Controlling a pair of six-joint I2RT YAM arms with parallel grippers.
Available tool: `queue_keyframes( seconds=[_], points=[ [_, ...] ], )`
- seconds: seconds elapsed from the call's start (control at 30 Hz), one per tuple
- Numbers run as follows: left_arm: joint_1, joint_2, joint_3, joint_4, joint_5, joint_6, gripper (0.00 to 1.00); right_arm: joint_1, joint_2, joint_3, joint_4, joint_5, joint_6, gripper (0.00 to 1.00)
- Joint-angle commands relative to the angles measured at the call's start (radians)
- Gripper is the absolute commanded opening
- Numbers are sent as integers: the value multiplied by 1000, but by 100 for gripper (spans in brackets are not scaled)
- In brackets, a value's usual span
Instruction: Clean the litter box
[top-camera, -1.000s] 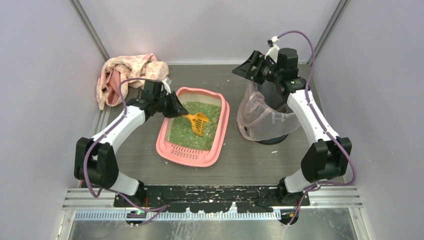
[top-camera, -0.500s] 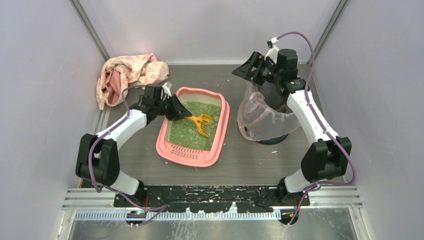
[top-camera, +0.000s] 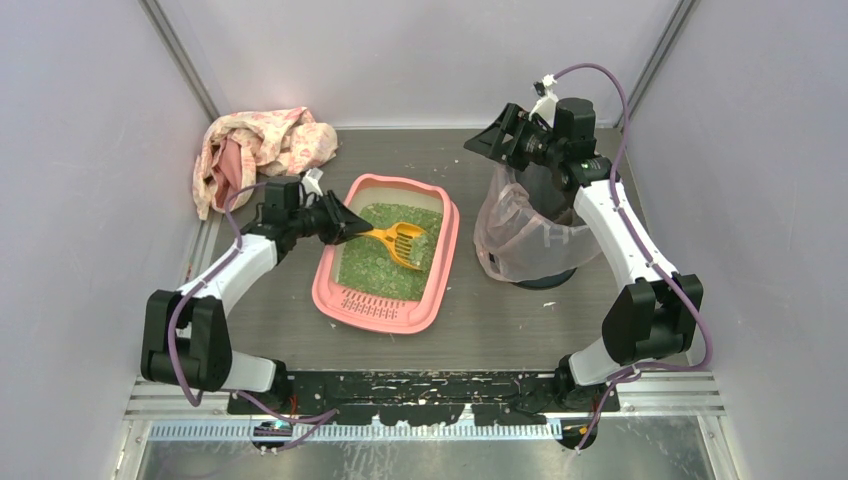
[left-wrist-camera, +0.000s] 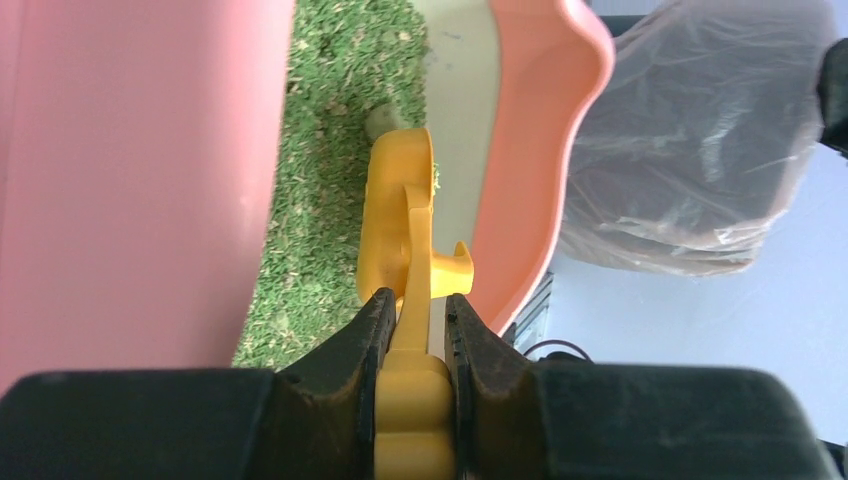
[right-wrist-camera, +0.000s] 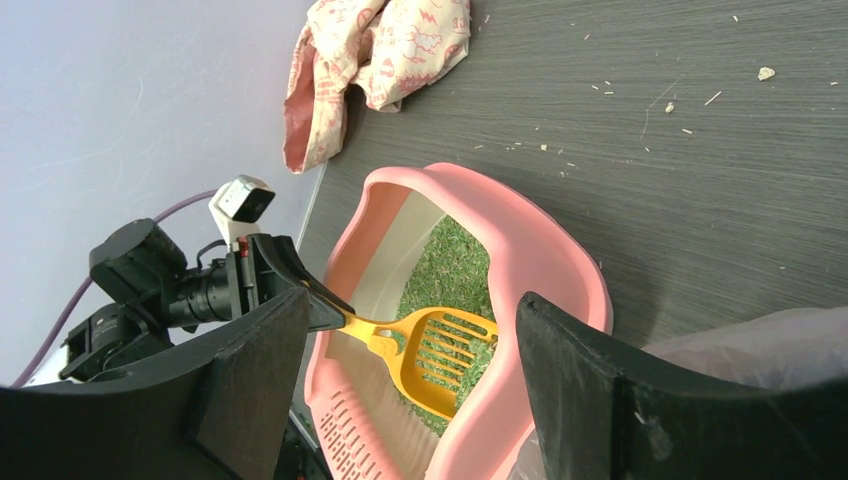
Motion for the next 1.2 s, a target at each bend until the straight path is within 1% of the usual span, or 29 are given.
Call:
queue_keyframes(
  seconds=[0.0,0.2,0.4,0.43,0.5,0.53,0.63,0.73,0.83,0.93,1.17],
  points=[
    [12,-56,29,95,77,-44,0,9,-15,-4,31,-16,11,80],
    [43,-63,21,107,108,-51,0,9,-24,-8,31,-9,12,80],
    [114,-71,-22,128,152,-54,0,9,-21,-7,30,-7,10,80],
    [117,-69,-27,151,160,-59,0,8,-20,-5,29,-8,12,80],
    [119,-70,-30,144,156,-53,0,9,-14,2,26,-9,10,80],
    [119,-72,-24,110,139,-26,0,9,-13,4,24,-9,9,80],
    [118,-90,38,-67,51,96,0,9,-11,9,24,-10,10,80],
    [117,-98,102,-171,-16,176,0,11,-5,5,24,-14,11,80],
    [100,-78,155,-211,-54,212,0,11,-1,5,30,-18,17,80],
    [67,-43,179,-209,-84,223,0,14,4,10,33,-19,21,80],
    [-28,53,190,-102,-118,165,0,17,4,12,25,-15,16,80]
  ],
)
